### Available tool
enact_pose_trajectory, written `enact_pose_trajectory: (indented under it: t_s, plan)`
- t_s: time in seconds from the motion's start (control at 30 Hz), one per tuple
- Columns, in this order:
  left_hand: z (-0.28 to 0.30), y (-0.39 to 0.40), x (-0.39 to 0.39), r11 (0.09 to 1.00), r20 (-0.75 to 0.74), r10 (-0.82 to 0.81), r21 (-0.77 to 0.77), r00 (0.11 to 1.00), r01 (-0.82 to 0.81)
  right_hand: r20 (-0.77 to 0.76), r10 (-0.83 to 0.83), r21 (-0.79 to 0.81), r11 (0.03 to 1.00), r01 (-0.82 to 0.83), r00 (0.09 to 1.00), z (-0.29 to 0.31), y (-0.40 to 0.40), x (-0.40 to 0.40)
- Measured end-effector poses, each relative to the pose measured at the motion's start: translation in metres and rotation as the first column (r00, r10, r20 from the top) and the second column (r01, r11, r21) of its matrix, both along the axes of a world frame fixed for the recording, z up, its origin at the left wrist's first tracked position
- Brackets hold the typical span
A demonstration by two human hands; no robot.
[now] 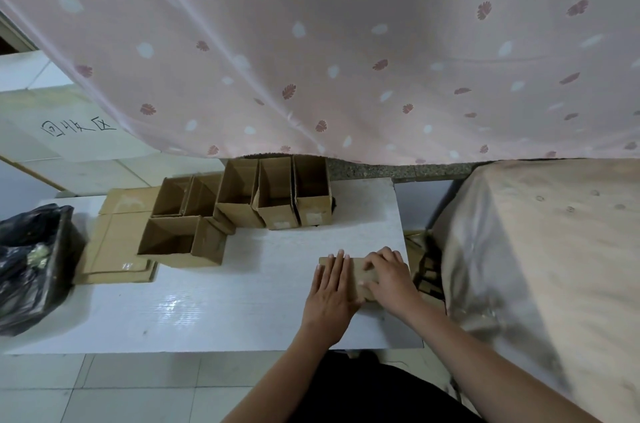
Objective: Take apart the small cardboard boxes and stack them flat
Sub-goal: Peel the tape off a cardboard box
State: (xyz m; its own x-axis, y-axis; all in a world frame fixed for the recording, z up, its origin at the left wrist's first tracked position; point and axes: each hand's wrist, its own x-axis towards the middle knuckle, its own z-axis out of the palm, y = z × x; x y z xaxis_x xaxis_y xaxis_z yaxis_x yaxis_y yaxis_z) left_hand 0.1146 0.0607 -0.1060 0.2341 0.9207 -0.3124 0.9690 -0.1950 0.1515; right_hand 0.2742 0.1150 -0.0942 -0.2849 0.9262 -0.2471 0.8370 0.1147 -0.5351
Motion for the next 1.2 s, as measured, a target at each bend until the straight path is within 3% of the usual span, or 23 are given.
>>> enact_pose_trajectory:
  t_s: [0.13, 0.23, 0.5, 0.63, 1.0, 1.2]
  plan:
    - [0.003, -0.005, 0.005, 0.999, -0.088, 0.004, 0.036, 0.996, 0.000, 0.006, -0.041, -0.015, 0.999, 0.042, 0.999, -0.002, 0.003, -0.003]
    - [0.003, -0.005, 0.008, 0.998, -0.057, -0.004, 0.059, 0.998, 0.008, 0.032, -0.047, -0.030, 0.998, 0.047, 0.998, -0.001, 0.009, -0.008]
    - [0.001, -0.004, 0.008, 0.999, -0.053, 0.007, -0.036, 0.999, -0.009, 0.276, 0.130, -0.035, 0.992, -0.125, 0.952, 0.000, 0.008, -0.018]
    - [-0.002, -0.002, 0.007, 0.999, -0.047, 0.018, -0.042, 0.999, -0.020, 0.287, 0.160, 0.008, 0.986, -0.169, 0.944, 0.003, 0.005, -0.018]
    - [-0.003, -0.003, 0.008, 1.000, -0.026, 0.023, -0.011, 0.999, -0.024, 0.131, 0.172, -0.027, 0.985, -0.170, 0.976, 0.009, 0.014, -0.011]
    - [-0.004, -0.003, 0.011, 0.999, -0.019, 0.036, 0.013, 0.999, -0.036, -0.015, 0.007, -0.184, 0.983, -0.010, 1.000, 0.011, 0.006, 0.006]
